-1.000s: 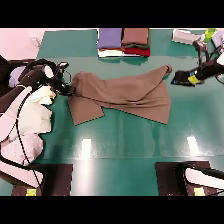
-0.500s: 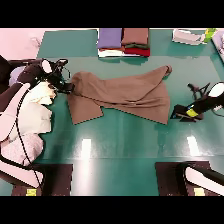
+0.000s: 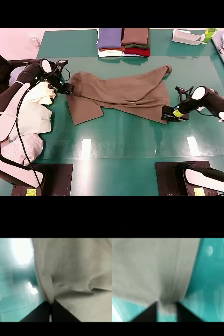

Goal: Fold the shirts.

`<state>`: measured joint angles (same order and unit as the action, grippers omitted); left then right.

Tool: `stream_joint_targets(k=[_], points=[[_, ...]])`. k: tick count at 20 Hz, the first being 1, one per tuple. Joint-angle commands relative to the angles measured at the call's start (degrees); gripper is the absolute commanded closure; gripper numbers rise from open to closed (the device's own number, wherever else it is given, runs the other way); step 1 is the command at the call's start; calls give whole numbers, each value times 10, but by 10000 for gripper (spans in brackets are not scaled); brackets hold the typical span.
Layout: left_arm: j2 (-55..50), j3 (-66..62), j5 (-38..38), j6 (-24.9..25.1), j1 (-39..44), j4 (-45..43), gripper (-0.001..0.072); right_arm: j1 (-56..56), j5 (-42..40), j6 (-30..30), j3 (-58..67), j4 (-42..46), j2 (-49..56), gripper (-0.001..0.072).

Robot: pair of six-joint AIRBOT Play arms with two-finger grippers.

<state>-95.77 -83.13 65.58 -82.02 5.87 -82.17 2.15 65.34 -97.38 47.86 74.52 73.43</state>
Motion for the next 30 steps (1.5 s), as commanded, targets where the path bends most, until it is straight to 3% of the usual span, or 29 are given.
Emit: stream_joint_targets(k=[1,2,6,15,18,22,26,30], points=[[1,0,4,0,0,-1,686,-29,-11,12,29,1,20,626],[7,-1,8,0,0,-1,686,-41,-11,19,38,2,21,696],[97,-1,-26,0,0,-10,687,-49,9,42,126,10,-5,696],[502,-18,-170,-6,0,-18,687,45,28,75,514,35,-184,697],[579,-84,-185,-21,0,-17,687,73,47,76,598,35,-218,697],[595,-191,-179,-34,0,9,687,106,108,80,696,35,-216,698],[587,-209,-178,-33,0,13,688,116,161,86,758,30,-173,698],[489,-207,-43,-30,0,9,688,101,151,86,661,32,-151,698]])
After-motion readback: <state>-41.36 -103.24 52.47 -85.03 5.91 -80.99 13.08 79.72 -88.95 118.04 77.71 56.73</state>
